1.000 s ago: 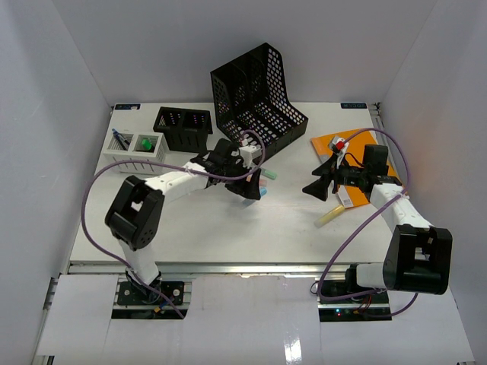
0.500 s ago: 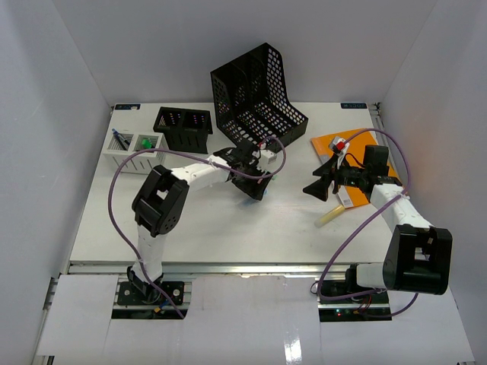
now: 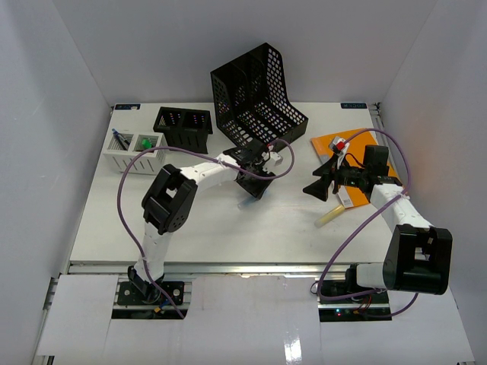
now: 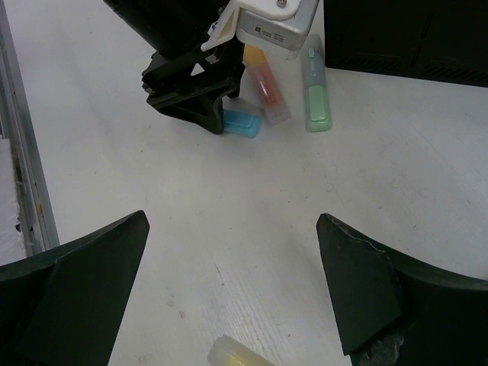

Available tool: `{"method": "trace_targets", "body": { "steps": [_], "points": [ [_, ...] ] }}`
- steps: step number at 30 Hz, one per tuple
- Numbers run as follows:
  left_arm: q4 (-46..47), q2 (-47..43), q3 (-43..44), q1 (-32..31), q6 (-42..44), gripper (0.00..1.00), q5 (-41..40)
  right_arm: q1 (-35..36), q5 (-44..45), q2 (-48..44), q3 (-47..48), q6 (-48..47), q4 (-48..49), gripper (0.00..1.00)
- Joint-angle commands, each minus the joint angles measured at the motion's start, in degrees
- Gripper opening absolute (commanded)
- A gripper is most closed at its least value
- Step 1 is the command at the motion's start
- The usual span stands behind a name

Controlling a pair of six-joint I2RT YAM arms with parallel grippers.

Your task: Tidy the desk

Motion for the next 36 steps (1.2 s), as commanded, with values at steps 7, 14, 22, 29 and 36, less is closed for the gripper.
{"method": "trace_targets", "body": {
  "steps": [7,14,22,29,36],
  "points": [
    [-3.03,1.56,3.37,-1.10,-0.63,0.44,-2.16,-0.42,-0.99,-0.01,0.14,-0.77,0.67,0.98],
    [-2.91,0.41,1.73,-1.13,-2.44,0.40,-2.02,-0.42,-0.94,0.08,0.14,-0.77,0.67,0.98],
    [4.57,-11.93,-9.12,-0.02,-9.05,0.28,-0.09,-0.69,-0.95,-0.09,0.14,-0.77,0.67,0.98],
    [20.45,-29.69,-21.88,7.26,-16.03,0.11,1.42,-0.69,-1.26,0.26,0.23,-0.77,0.58,0.98],
    [44.82,-36.37,-29.47,28.16,-25.96,0.04,10.35,-0.62,-0.61,0.17,0.12,-1.24,0.39,0.98]
  ]
}}
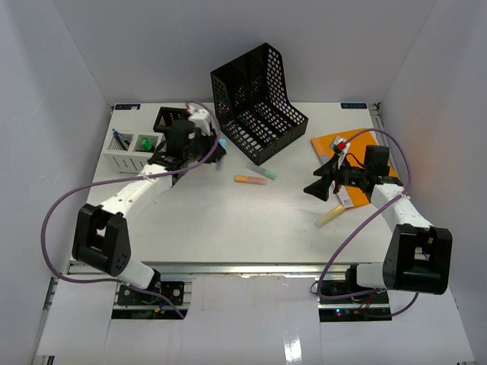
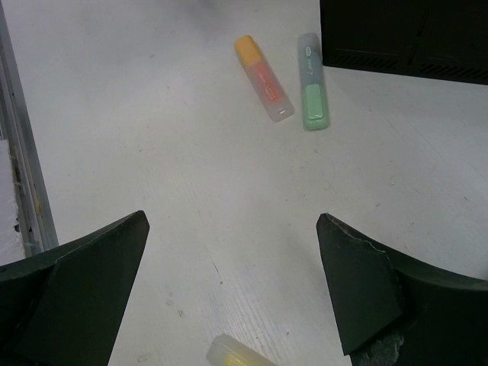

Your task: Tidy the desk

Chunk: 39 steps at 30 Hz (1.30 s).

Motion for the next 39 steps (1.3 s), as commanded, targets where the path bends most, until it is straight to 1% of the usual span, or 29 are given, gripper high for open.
{"method": "trace_targets", "body": {
  "steps": [1,3,4,9,12,14,18,22,25,27,29,30,32,33,34,35,37,39],
  "points": [
    [22.59,-1.83,-4.09,12.32,-8.82,0.04,5.40,-0.27,-0.55,0.04,0.08,-1.29,0.37,0.98],
    [30.59,0.39,-3.37,15.66,-11.85,0.02,5.63,-0.31,-0.48,0.15,0.03,-1.36,0.32,0.98],
    [32.57,2.52,-2.08,17.00,-13.50,0.02,5.54,-0.35,-0.44,0.19,-0.01,-1.40,0.28,0.98],
    [41.21,12.00,5.48,19.98,-16.88,0.01,3.98,-0.44,-0.53,0.09,0.08,-1.55,0.10,0.98],
    [46.63,16.51,9.61,20.22,-17.15,0.01,2.92,-0.63,-0.42,0.21,0.05,-1.69,0.09,0.98],
    [46.85,20.39,12.63,20.22,-16.21,0.01,2.30,-0.69,-0.42,0.41,0.05,-1.83,-0.01,0.98],
    [47.57,25.11,16.44,20.22,-13.88,0.01,0.27,-0.88,-0.48,0.72,0.12,-2.15,-0.23,0.98],
    [47.95,28.36,18.16,20.22,-10.40,0.04,0.32,-1.52,-0.86,0.72,0.16,-2.55,-0.62,0.98],
    [48.35,29.36,17.47,20.22,-9.57,0.07,1.53,-1.79,-0.84,0.93,0.22,-2.77,-0.65,0.98],
    [49.33,28.87,16.02,20.20,-9.47,0.14,1.53,-1.89,-0.77,1.02,0.14,-3.05,-0.82,0.98],
    [50.51,27.85,13.47,20.04,-9.27,0.25,1.47,-2.05,-0.79,1.18,0.15,-3.50,-1.02,0.98],
    [51.05,27.31,12.60,19.98,-9.06,0.35,1.58,-2.11,-0.89,1.18,0.20,-3.88,-1.29,0.98],
    [51.28,26.28,11.38,19.95,-8.70,0.45,1.94,-2.33,-1.40,1.07,0.23,-4.86,-1.99,0.98],
    [51.23,25.64,10.69,19.95,-8.38,0.56,2.37,-2.55,-1.93,1.01,0.23,-5.56,-2.42,0.97],
    [51.07,24.65,10.30,19.95,-7.89,0.63,2.42,-2.57,-2.38,0.78,0.23,-6.25,-3.00,0.97],
    [50.74,24.05,9.95,19.95,-7.59,0.71,2.57,-2.73,-2.89,0.67,0.23,-7.86,-4.15,0.97],
    [50.37,22.99,9.33,19.95,-7.06,0.78,2.84,-3.00,-4.87,0.40,0.39,-10.46,-5.94,0.96],
    [49.82,21.26,8.31,19.95,-6.41,0.83,2.97,-3.19,-6.64,0.19,1.09,-16.24,-10.38,0.95]
  ]
}}
